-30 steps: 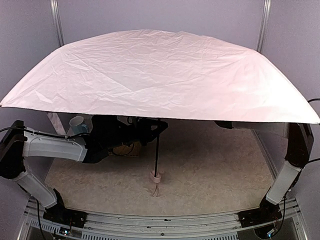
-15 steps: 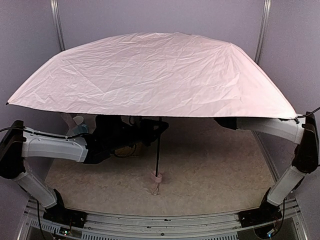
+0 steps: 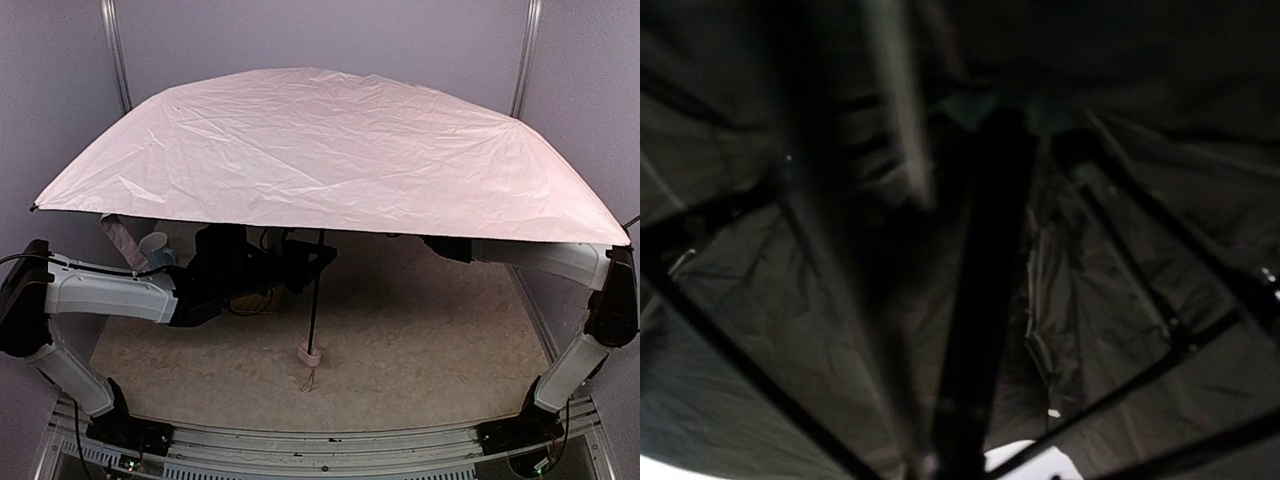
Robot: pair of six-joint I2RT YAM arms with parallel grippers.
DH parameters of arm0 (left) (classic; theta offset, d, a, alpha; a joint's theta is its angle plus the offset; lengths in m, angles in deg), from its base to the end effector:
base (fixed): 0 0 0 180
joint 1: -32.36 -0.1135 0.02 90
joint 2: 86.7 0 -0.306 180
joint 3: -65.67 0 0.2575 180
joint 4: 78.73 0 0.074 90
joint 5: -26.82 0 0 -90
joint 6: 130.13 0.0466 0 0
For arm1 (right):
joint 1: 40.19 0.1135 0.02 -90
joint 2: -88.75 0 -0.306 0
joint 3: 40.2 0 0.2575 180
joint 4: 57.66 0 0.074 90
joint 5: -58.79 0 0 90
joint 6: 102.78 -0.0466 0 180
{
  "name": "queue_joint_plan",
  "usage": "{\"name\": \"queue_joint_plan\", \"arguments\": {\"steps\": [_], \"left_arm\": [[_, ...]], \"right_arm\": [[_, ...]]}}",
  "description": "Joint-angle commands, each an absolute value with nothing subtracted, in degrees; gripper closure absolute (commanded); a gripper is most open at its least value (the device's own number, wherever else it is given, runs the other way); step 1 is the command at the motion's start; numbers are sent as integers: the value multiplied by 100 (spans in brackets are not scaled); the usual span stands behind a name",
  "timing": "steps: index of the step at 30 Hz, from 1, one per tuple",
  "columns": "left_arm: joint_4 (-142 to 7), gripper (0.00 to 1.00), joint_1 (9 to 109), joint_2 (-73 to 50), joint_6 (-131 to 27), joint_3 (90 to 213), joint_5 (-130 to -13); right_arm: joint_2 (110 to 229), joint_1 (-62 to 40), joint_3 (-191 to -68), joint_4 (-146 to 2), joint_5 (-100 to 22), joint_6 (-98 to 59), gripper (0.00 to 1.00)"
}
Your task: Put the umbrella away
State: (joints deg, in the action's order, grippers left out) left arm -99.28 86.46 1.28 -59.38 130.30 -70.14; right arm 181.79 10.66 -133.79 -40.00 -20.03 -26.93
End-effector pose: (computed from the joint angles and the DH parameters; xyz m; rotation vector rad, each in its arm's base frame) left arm 0.2099 -0.2996 0.3114 0.6132 1.6194 -1.0676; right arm 0.2642 0.3103 0.4590 -0.2414 1.2838 0.8541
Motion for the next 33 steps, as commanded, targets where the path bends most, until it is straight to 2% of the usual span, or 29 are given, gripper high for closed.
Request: {"name": "queue_joint_plan", "arguments": {"steps": [1, 6, 11, 15, 17, 23, 33], "left_arm": [[-10278, 100, 8711, 110, -5746, 13310, -6999], [-10318, 100, 8699, 49, -5705, 13306, -7024], [-10681, 100, 8347, -168, -5659, 13297, -7204], [-11054, 100, 8118, -151, -5313, 13399, -7232], [-11273, 100, 8026, -75, -5315, 13521, -7414], [-11998, 100, 7946, 64, -5383, 13943, -8008], [-12696, 100, 7956, 402, -5351, 14388, -8120]], "right_arm": [[18203, 1102, -13620, -4015, -1779, -2561, 65], [18202, 1105, -13606, -4054, -1978, -2603, 84], [18258, 1097, -13686, -4765, -2916, -2585, 89], [18284, 1170, -13440, -5001, -4167, -2540, 90], [18235, 1295, -13236, -5136, -4350, -2360, 89], [17935, 1390, -12291, -5283, -4022, -2474, 89], [17949, 1479, -11661, -5473, -3720, -2603, 91]]}}
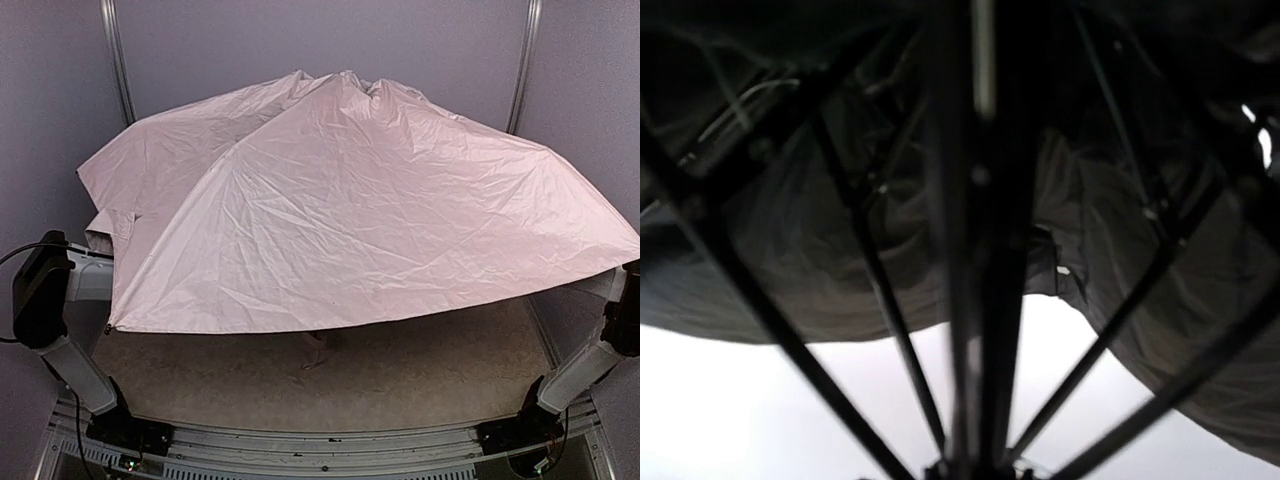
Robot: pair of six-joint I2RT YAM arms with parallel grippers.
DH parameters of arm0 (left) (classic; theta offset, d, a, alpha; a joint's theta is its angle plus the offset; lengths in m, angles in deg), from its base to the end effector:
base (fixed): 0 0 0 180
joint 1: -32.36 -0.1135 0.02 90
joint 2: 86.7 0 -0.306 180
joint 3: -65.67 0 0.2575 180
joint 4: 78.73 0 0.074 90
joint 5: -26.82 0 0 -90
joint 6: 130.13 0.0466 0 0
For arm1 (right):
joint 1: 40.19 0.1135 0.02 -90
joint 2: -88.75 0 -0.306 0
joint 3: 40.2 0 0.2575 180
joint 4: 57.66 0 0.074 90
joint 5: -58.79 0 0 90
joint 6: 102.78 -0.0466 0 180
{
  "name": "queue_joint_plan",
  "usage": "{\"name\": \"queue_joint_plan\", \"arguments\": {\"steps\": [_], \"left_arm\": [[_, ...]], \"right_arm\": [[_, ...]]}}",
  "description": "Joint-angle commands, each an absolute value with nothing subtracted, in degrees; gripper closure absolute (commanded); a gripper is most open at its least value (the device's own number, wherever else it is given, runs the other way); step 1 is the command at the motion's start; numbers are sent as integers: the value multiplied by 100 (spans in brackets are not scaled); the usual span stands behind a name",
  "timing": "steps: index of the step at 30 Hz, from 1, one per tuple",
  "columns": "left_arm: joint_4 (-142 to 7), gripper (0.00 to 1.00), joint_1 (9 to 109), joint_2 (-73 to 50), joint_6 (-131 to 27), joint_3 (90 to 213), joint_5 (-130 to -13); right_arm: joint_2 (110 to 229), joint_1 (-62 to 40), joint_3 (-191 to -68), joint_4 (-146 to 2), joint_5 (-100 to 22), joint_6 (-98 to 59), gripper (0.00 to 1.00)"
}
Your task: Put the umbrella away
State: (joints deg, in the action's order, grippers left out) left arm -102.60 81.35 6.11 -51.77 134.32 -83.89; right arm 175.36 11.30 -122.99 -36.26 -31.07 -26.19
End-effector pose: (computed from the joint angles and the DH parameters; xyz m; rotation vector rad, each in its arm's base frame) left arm 0.2419 -0.3032 0.3131 0.8181 1.4773 -1.0965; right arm 0.2328 0.2924 0.4382 -0.4303 1.2538 0.9701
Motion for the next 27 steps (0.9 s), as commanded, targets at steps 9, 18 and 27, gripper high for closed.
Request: {"name": "queue_joint_plan", "arguments": {"steps": [9, 18, 27], "left_arm": [[-13268, 100, 7804, 587, -5415, 14451, -8182], [-12841, 100, 7709, 689, -5620, 13949, -8289], [-10589, 70, 8087, 705, -4409, 13389, -8532]], "right_arm": [[17801, 1506, -11061, -5527, -3412, -2679, 91], [17320, 1252, -11019, -5178, -3021, -3076, 100], [16829, 311, -11523, -3320, -3150, -3109, 100]]}}
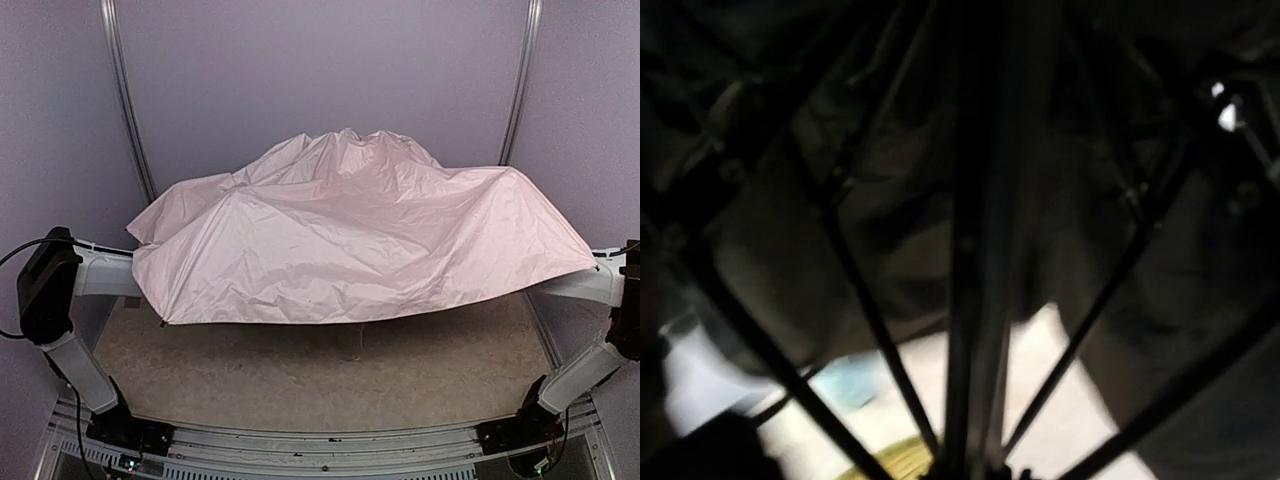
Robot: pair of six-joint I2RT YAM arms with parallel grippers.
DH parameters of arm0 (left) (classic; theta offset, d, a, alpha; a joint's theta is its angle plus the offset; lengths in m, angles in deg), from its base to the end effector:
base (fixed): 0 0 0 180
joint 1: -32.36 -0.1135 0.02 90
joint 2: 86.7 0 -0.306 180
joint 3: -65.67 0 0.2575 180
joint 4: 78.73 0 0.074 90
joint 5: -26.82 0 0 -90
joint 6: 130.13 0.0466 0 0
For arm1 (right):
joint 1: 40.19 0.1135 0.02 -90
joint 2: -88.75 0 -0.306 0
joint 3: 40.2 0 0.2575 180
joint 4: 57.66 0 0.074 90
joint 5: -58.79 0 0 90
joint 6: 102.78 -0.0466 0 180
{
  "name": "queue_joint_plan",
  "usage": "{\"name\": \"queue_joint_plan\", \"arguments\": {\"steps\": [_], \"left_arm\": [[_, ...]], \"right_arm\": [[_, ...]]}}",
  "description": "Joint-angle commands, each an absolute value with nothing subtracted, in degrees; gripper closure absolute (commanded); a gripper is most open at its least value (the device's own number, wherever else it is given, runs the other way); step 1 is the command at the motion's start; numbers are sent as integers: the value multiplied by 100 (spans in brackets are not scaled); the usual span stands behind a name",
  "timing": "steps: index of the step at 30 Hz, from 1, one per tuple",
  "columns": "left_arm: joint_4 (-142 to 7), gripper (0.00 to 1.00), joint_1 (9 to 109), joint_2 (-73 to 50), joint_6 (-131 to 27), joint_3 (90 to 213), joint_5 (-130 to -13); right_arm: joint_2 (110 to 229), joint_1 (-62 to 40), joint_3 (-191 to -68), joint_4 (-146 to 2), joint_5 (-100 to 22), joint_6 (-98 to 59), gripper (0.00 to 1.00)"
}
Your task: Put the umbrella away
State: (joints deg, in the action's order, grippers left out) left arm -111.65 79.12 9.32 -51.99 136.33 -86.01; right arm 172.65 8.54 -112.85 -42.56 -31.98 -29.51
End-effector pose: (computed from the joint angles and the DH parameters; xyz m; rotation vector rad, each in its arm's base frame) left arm 0.2613 -0.3043 0.3229 0.7850 1.3365 -1.1099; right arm 0.2372 0.2713 0.3756 -0.4451 1.5113 0.9200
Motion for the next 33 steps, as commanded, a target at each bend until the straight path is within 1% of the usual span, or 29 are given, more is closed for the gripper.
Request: {"name": "queue_joint_plan", "arguments": {"steps": [1, 5, 10, 13, 16, 18, 21, 24, 27, 29, 33], "left_arm": [[-10467, 69, 8163, 676, -4322, 13302, -8511], [-10387, 63, 8287, 476, -4239, 12879, -8479], [-10395, 58, 8187, 145, -4262, 12356, -8078], [-10416, 49, 7920, -174, -4477, 12082, -7811], [-10422, 41, 7594, -565, -4672, 11820, -7370], [-10339, 38, 7428, -856, -4741, 11678, -6826], [-10028, 37, 7178, -1154, -4839, 11563, -6152], [-9885, 37, 6930, -1378, -4875, 11412, -6092], [-9797, 37, 6838, -1508, -4805, 11299, -6027], [-9761, 37, 6810, -1534, -4761, 11302, -5981], [-9736, 37, 6809, -1489, -4695, 11398, -6068]], "right_arm": [[16807, 169, -11629, -3140, -3155, -3109, 100], [16910, -310, -12260, -2769, -3182, -2788, 100], [17147, -514, -13066, -2322, -3369, -1999, 100], [17211, -520, -13279, -2057, -3479, -1511, 100], [17197, -525, -13085, -1934, -3535, -1293, 100], [17155, -529, -12573, -1547, -3532, -1255, 100], [17077, -529, -11288, -667, -3397, -1200, 100], [17191, -534, -9981, 207, -3223, -1352, 100], [17602, -530, -8778, 1198, -3311, -1726, 100], [18012, -529, -8139, 1791, -3335, -1982, 100], [18950, -521, -7245, 3055, -3388, -2145, 100]]}}
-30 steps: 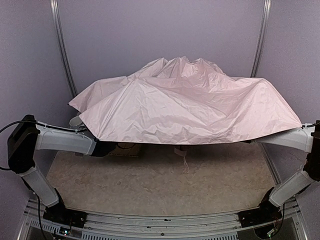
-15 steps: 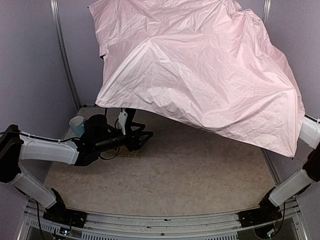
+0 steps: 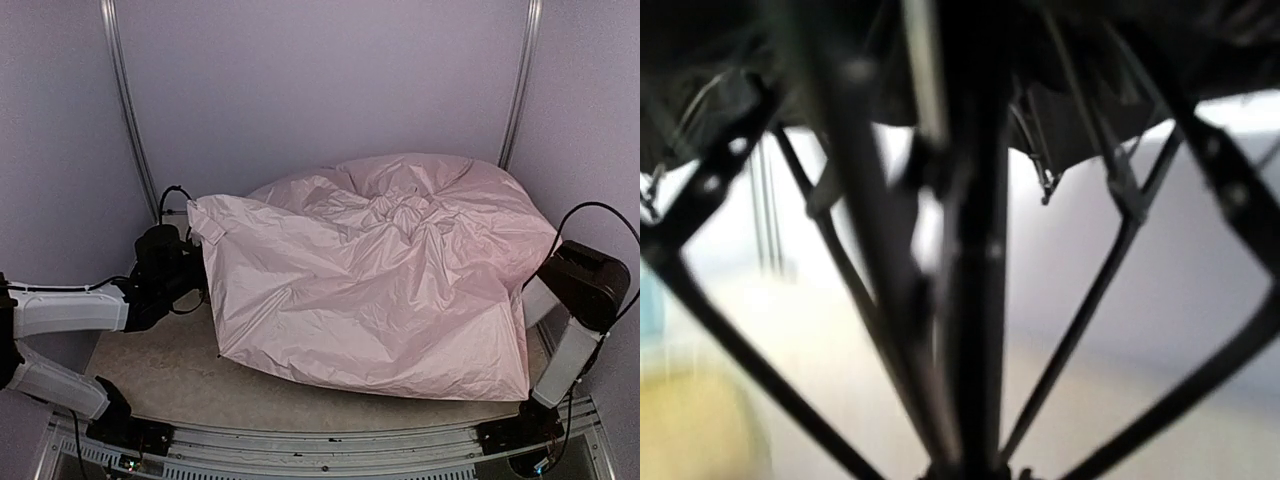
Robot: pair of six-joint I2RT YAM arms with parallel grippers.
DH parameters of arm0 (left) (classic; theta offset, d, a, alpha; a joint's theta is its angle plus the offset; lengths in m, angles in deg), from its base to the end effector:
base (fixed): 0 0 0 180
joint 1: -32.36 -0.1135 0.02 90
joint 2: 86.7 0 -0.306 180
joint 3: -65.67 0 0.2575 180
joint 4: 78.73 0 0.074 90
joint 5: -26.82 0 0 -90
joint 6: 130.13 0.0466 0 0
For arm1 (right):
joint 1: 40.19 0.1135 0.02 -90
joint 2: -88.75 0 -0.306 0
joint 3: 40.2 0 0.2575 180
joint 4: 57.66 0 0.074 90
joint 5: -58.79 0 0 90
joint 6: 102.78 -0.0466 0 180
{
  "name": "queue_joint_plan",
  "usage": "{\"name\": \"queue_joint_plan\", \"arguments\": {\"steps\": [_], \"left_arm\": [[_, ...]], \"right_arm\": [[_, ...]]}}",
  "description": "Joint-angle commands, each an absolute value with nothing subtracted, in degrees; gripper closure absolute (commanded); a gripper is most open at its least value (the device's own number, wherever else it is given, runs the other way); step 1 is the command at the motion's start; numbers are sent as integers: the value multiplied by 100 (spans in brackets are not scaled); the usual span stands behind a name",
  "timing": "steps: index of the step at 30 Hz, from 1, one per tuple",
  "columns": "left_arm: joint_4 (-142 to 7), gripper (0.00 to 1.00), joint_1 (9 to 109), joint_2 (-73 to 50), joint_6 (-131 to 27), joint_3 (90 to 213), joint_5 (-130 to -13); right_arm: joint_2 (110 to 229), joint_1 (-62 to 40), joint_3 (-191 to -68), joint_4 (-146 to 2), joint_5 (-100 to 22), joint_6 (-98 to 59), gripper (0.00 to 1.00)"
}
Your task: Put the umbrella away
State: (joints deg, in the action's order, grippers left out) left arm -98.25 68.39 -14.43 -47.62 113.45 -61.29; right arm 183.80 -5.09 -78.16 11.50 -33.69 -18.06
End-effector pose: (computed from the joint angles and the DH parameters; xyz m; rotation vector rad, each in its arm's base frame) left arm 0.2284 -0.1642 0.2878 0.3910 1.6407 -0.5473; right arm 0.2482 0.1769 0.2273 -0.3928 1.3308 0.6201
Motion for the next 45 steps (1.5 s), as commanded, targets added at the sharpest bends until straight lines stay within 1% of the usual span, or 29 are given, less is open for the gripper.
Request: {"name": "queue_joint_plan", "arguments": {"steps": [1, 12, 16, 18, 21, 24, 25, 27, 30, 33, 36, 39, 41, 42, 43, 45], "left_arm": [[-9734, 37, 6809, -1464, -4690, 11426, -6093], [-9735, 37, 6921, -1368, -4601, 11531, -6287], [-9720, 37, 7031, -1472, -4434, 11509, -6365], [-9688, 37, 7138, -1541, -4276, 11549, -6486], [-9324, 38, 7391, -1640, -3891, 11786, -6951], [-8188, 38, 7673, -1663, -3212, 12285, -8000], [-7774, 38, 7742, -1679, -3045, 12447, -8265], [-7146, 37, 7794, -1782, -2756, 12648, -8709], [-6540, 35, 7774, -2034, -2363, 12628, -9164], [-6407, 31, 7732, -2339, -2043, 12309, -9235], [-6396, 30, 7631, -2626, -1884, 12064, -9154], [-6698, 30, 7392, -2991, -1943, 11978, -9153], [-7397, 30, 7070, -3342, -2362, 11885, -9755], [-7999, 28, 6940, -3482, -2722, 11725, -9978], [-9096, 24, 6889, -3556, -3086, 11528, -10043], [-10363, 18, 6922, -3427, -3599, 11246, -9944]], "right_arm": [[19149, -521, -7092, 3293, -3344, -2191, 100], [20072, -482, -6771, 3317, -3302, -2184, 100], [20111, -436, -6530, 3355, -3263, -2178, 100], [19824, -434, -6498, 3353, -3271, -2084, 100], [18846, -445, -6740, 3082, -3301, -1733, 100], [17633, -572, -7480, 1840, -3595, -1317, 100], [17188, -645, -7765, 1186, -3841, -1186, 100], [16707, -869, -8247, 393, -4175, -1006, 100], [16242, -1488, -8793, -339, -4773, -1099, 100], [15922, -2308, -9209, -841, -5396, -1453, 100], [15625, -2540, -9712, -1807, -5824, -955, 100], [15482, -2540, -10125, -2968, -6305, -267, 100], [15451, -2529, -10258, -3439, -6699, -180, 100], [15438, -2526, -10282, -3521, -6853, -290, 100], [15439, -2489, -10281, -3520, -6982, -441, 100], [15460, -2308, -10275, -3479, -7051, -615, 100]]}}
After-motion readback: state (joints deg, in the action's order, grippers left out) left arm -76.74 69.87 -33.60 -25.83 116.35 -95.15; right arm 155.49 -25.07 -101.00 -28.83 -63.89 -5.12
